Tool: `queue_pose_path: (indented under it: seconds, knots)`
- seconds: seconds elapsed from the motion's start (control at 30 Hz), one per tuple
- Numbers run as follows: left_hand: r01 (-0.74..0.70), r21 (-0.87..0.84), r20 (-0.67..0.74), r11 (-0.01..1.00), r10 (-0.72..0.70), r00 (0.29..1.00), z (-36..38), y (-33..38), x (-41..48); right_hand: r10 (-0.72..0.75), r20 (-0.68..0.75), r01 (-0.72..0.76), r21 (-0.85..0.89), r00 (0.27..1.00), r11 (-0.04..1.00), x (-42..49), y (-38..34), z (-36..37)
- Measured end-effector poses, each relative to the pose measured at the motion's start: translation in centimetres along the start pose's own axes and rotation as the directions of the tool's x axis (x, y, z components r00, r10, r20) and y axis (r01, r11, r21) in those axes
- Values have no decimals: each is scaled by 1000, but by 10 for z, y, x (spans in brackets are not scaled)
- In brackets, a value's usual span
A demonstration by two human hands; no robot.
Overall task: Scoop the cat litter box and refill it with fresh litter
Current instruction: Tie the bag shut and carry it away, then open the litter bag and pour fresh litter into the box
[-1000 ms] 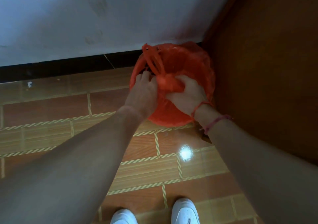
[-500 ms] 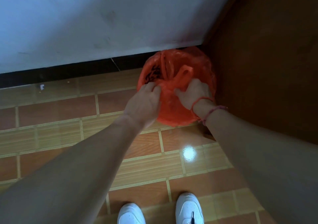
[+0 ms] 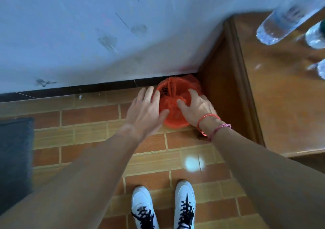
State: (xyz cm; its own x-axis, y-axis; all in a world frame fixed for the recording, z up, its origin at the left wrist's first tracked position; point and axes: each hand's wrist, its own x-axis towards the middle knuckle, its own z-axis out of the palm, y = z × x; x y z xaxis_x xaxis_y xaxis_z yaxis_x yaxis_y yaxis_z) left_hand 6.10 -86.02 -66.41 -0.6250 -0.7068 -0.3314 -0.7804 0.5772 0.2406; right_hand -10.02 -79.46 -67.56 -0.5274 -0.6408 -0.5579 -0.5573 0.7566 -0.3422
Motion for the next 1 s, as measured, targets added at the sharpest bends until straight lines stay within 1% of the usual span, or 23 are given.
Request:
queue_pose_path:
  seconds: [0.1,0.3,0.43,0.63,0.73,0.83,0.9,1.0]
  knots:
    - [17,-39,16,999,-16,1000,-47,7,-31,-48,-10,47,-97,999,994,-45,-19,-42]
    - [45,7,-49,999,-45,998,-148,22,-99,-163,-78,137,-266,984,954,-136,-58,-133]
    - [61,37,-109,997,-56,992,-218,28,-144,-232,-147,173,-333,961,927,-195,-80,-185]
    - [78,5,-194,997,-76,978,-312,38,-205,-321,-202,229,-378,925,897,-273,-115,-250]
    - [92,1,-235,996,-90,968,-347,46,-234,-366,-227,255,-403,902,879,-309,-131,-275]
    - [115,-16,-241,993,-116,964,-370,50,-257,-405,-237,277,-433,883,858,-335,-142,-296]
    - [128,-3,-257,992,-124,958,-380,50,-266,-433,-243,296,-447,868,844,-345,-151,-307]
    - [151,-5,-295,989,-145,945,-393,44,-274,-440,-232,306,-448,868,840,-350,-163,-319]
